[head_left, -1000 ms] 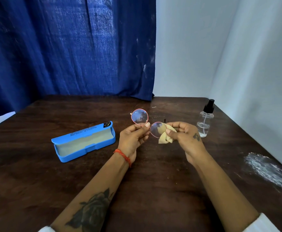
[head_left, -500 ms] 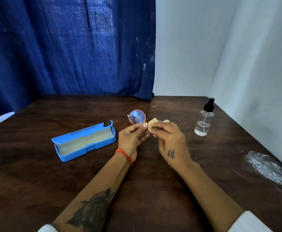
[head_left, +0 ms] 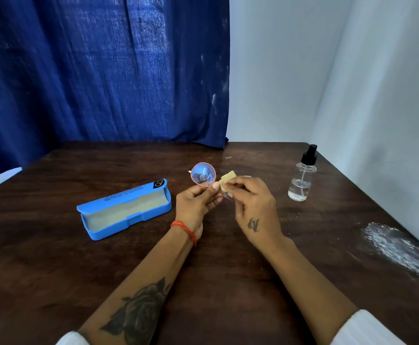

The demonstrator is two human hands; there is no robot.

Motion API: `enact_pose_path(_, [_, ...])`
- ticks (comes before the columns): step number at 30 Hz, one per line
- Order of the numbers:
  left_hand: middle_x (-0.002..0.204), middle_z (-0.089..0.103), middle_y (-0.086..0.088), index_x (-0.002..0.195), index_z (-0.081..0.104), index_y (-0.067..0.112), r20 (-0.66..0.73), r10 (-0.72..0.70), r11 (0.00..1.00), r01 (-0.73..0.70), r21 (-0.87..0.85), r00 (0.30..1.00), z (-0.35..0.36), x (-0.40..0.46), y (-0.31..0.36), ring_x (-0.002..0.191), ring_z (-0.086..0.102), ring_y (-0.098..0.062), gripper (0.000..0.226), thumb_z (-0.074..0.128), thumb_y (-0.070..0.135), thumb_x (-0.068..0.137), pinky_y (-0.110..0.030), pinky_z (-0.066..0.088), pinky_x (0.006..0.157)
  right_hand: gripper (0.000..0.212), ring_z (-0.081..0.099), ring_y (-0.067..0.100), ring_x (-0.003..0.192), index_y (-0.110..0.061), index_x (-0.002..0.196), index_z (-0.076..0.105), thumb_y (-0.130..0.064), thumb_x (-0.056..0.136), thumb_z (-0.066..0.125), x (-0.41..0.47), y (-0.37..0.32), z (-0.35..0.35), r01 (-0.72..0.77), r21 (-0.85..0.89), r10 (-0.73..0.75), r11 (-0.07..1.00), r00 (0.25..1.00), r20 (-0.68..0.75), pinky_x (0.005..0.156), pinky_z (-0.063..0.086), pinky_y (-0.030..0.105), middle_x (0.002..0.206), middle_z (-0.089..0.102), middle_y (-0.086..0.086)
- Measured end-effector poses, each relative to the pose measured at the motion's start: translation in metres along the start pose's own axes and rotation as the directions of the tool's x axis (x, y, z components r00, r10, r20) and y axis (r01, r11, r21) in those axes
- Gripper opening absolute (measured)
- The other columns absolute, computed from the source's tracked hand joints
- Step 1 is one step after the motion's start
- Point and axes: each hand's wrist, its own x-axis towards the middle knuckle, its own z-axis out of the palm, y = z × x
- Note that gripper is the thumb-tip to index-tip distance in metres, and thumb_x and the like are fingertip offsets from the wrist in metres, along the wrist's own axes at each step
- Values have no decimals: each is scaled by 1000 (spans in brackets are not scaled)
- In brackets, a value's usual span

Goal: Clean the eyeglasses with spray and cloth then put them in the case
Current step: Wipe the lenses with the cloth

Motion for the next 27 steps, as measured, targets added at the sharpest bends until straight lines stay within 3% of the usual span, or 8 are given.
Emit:
enact_pose_path(8, [67, 69, 1, 87, 67, 2, -23, 18, 999, -16, 50, 1000, 1, 1, -2, 62, 65, -4, 7, 62, 5, 83, -18, 57, 63, 34, 65, 23, 73, -10, 69, 75, 19, 54, 64, -2, 6, -4, -55, 107, 46, 993, 995, 88, 72, 50, 26, 74, 71, 2])
enact_pose_path(14, [61, 70, 2, 89, 67, 2, -19, 18, 998, -17, 53, 1000, 0, 2, -1, 62, 66, -4, 9, 62, 6, 82, -16, 55, 61, 33, 66, 23, 73, -8, 73, 75, 18, 55, 65, 4, 10, -8, -163, 37, 164, 986, 986, -24, 74, 44, 18, 76, 72, 5])
enact_pose_path(17, [64, 70, 2, 88, 67, 4, -20, 24, 999, -23, 46, 1000, 0, 2, -1, 63, 66, -5, 8, 62, 6, 82, -16, 55, 60, 34, 64, 26, 76, -4, 84, 74, 19, 61, 64, 4, 8, -7, -105, 14, 105, 994, 993, -48, 75, 44, 19, 84, 70, 11])
enact_pose_path(21, [69, 71, 2, 86, 68, 7, 0, 26, 999, -26, 39, 1000, -2, 1, 0, 64, 66, -5, 7, 62, 7, 83, -16, 55, 61, 35, 60, 25, 83, -4, 95, 72, 16, 68, 63, 0, 1, 0, -20, 1, 20, 1000, 999, 50, 77, 43, 19, 91, 66, 13])
enact_pose_path(27, [73, 71, 0, 88, 68, 5, -8, 26, 998, -25, 62, 1000, -2, 1, -1, 66, 67, -5, 8, 61, 7, 83, -17, 56, 61, 36, 62, 24, 81, -10, 84, 75, 17, 62, 64, -2, 5, -2, -3, 72, -6, 997, 993, 121, 77, 48, 25, 84, 68, 7])
